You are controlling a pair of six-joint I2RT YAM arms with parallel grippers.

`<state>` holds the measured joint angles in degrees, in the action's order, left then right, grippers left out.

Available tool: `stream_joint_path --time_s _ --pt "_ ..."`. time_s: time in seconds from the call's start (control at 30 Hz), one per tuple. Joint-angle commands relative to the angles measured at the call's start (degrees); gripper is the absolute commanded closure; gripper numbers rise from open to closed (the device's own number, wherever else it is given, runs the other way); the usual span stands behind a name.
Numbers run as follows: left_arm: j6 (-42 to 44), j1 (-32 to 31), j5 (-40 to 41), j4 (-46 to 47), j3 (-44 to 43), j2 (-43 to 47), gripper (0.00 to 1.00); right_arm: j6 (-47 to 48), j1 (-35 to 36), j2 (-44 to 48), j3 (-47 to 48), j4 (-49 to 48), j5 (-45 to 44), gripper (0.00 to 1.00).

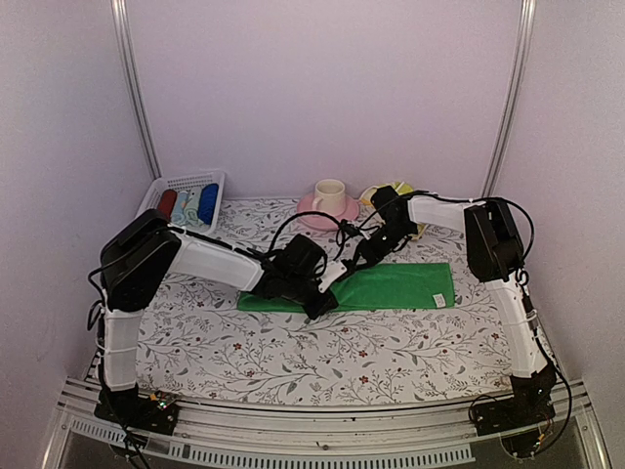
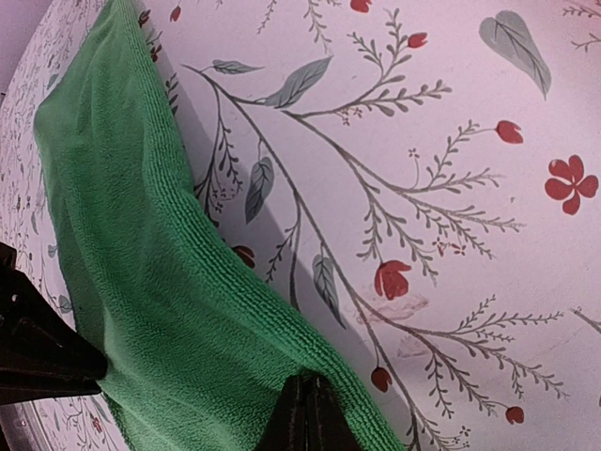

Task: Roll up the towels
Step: Smooth out the towel at the center of the board.

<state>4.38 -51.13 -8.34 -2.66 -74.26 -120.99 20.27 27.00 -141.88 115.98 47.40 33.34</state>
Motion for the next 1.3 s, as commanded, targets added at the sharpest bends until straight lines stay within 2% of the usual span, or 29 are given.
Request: stream_joint_path --time_s 0.0,0.13,0.2,0.5,0.6,0.8,0.87,0.97,1.03,1.07,1.13,1.27 --pt "-0.28 -0.93 -2.26 -1.72 0.39 2.64 0.93 -0.34 0.24 -3.31 0.47 0.86 -4.18 0.94" --pt "-0.02 -0.99 -2.68 -0.26 1.18 3.97 0.95 -0.50 0.24 -3.57 0.45 0.90 -4.43 0.94" --pt "0.23 -1.07 -3.15 -0.25 1.22 4.17 1.00 -0.50 0.24 -3.54 0.47 0.86 -4.59 0.94" --pt "0.80 -1.25 -3.49 -3.61 0.27 3.48 1.00 -0.50 0.25 -3.43 0.47 0.95 -4.78 0.94" --pt "0.79 -1.25 -2.63 -5.21 -0.15 3.00 0.93 -0.41 0.24 -3.44 0.47 0.98 -4.95 0.94" --pt "0.79 -1.39 -2.93 -4.24 0.94 4.26 0.93 -0.32 0.24 -3.49 0.47 0.97 -5.12 0.94" --pt "0.94 -1.38 -2.59 -4.86 0.56 4.23 0.84 -0.24 0.24 -3.31 0.47 1.03 -5.07 0.94" --pt "0.58 -1.26 -2.29 -3.66 1.43 5.53 0.59 0.36 0.17 -2.65 0.55 1.57 -4.99 0.92" --pt "-0.22 -0.74 -1.71 -1.72 2.68 7.46 0.39 1.13 0.16 -1.50 0.64 2.26 -4.92 0.85" --pt "-1.01 -0.15 -1.21 -0.12 3.69 9.77 0.33 1.77 0.01 -0.69 0.65 2.61 -4.95 0.77" --pt "-3.31 1.36 -0.90 2.90 6.00 14.41 0.23 2.57 -0.49 1.74 0.52 3.57 -4.54 0.66" --pt "-6.79 5.60 0.28 8.03 11.16 21.47 0.14 3.82 -2.94 9.20 -1.01 4.84 -2.82 0.52"
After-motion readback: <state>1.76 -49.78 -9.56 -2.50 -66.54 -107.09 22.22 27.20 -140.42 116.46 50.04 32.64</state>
